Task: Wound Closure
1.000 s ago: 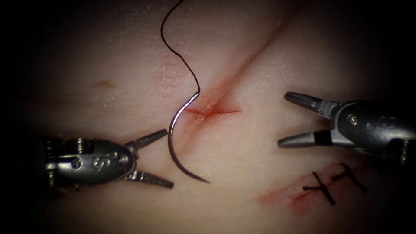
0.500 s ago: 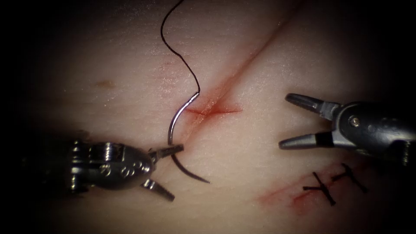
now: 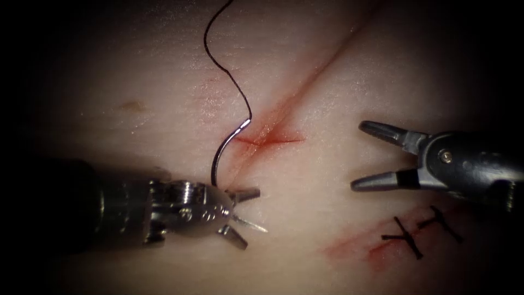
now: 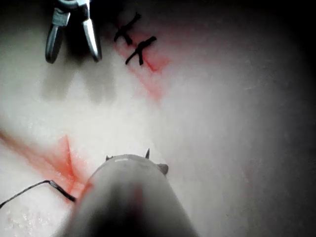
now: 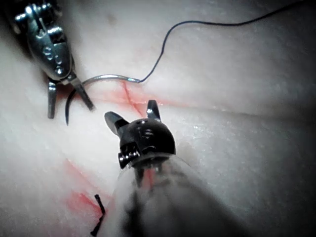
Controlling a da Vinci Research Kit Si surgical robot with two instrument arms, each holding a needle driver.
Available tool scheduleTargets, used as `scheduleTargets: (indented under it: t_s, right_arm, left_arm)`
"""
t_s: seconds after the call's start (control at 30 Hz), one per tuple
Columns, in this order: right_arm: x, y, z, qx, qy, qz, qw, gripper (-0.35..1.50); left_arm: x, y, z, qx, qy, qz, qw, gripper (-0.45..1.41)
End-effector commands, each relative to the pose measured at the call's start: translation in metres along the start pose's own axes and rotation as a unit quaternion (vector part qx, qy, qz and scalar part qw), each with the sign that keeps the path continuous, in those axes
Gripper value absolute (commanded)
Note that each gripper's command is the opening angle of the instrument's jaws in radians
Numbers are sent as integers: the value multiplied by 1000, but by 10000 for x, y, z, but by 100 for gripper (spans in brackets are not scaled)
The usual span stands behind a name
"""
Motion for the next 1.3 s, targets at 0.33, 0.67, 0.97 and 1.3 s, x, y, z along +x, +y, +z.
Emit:
scheduleTargets:
  t_s: [0.33,0.67,0.97,1.3]
  right_arm:
    - [-2,-6,10,0,0,0,1000,113]
    - [-3,1,11,-3,8,22,1000,104]
    - [-8,22,21,35,54,107,992,108]
    - [0,35,36,136,174,258,941,96]
  left_arm:
    - [2,4,10,-7,-6,1,1000,-45]
    - [14,0,-28,5,65,39,997,-45]
    - [18,-20,-63,16,207,147,967,-45]
    - [20,-33,-75,31,344,214,914,-45]
